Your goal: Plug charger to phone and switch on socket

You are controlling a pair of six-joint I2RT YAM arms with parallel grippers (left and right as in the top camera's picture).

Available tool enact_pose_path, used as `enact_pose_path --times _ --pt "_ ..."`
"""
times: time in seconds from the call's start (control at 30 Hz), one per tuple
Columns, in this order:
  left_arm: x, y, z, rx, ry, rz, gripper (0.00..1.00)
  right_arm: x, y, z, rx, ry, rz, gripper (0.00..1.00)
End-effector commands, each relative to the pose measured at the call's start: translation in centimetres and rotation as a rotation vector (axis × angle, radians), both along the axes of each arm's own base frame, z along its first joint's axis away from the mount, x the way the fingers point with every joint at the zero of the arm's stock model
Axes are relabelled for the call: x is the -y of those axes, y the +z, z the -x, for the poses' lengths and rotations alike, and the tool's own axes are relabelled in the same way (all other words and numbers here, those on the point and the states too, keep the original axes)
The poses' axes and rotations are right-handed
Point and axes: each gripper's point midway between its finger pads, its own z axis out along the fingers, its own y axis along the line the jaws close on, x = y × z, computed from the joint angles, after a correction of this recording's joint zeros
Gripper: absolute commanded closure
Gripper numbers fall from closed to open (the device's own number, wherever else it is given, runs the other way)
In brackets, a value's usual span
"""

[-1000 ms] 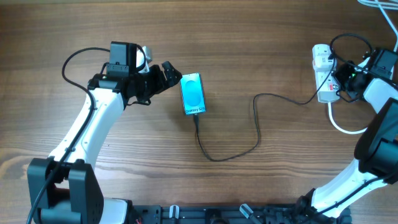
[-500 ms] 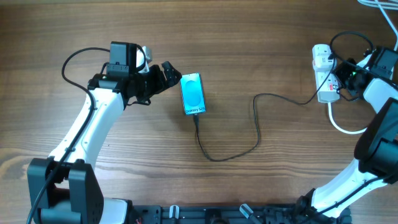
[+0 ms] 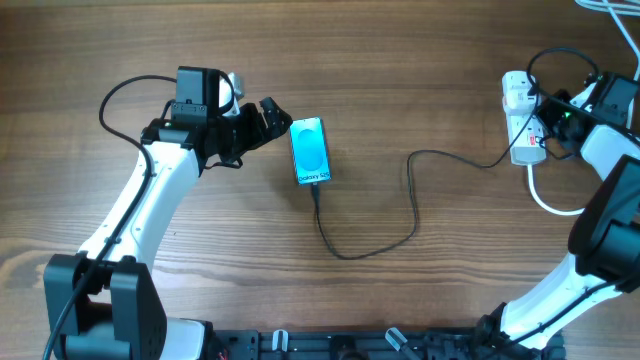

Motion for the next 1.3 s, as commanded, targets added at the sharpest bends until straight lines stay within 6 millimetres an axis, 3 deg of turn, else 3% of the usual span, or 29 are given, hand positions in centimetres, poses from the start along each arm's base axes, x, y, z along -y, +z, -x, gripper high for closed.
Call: enact_pose_path --times 0.0,0.17,0.4,0.67,1.27 --pt "-0.1 0.5 -0.1 0.031 -0.011 -0.017 0.00 -2.0 -1.9 -0.8 -0.021 0.058 -0.027 0.96" --pt "-0.1 0.5 -0.1 0.032 -0.011 -0.017 0.00 -2.1 -2.7 -0.6 -0.040 0.048 -0.044 0.96" --pt "-0.1 0.5 -0.1 0.032 -0.011 -0.017 0.00 -4.2 -2.5 -0.5 -0.031 0.109 -0.139 0.96" --pt "-0.1 0.5 -0.1 0.031 -0.011 -0.016 0.00 -5.3 -3.4 0.8 -0.098 0.116 -0.172 0.96" --pt "-0.1 0.5 -0.1 0.031 -0.010 -0.016 0.00 -7.9 -3.9 1.5 -0.148 0.165 -0.224 0.96"
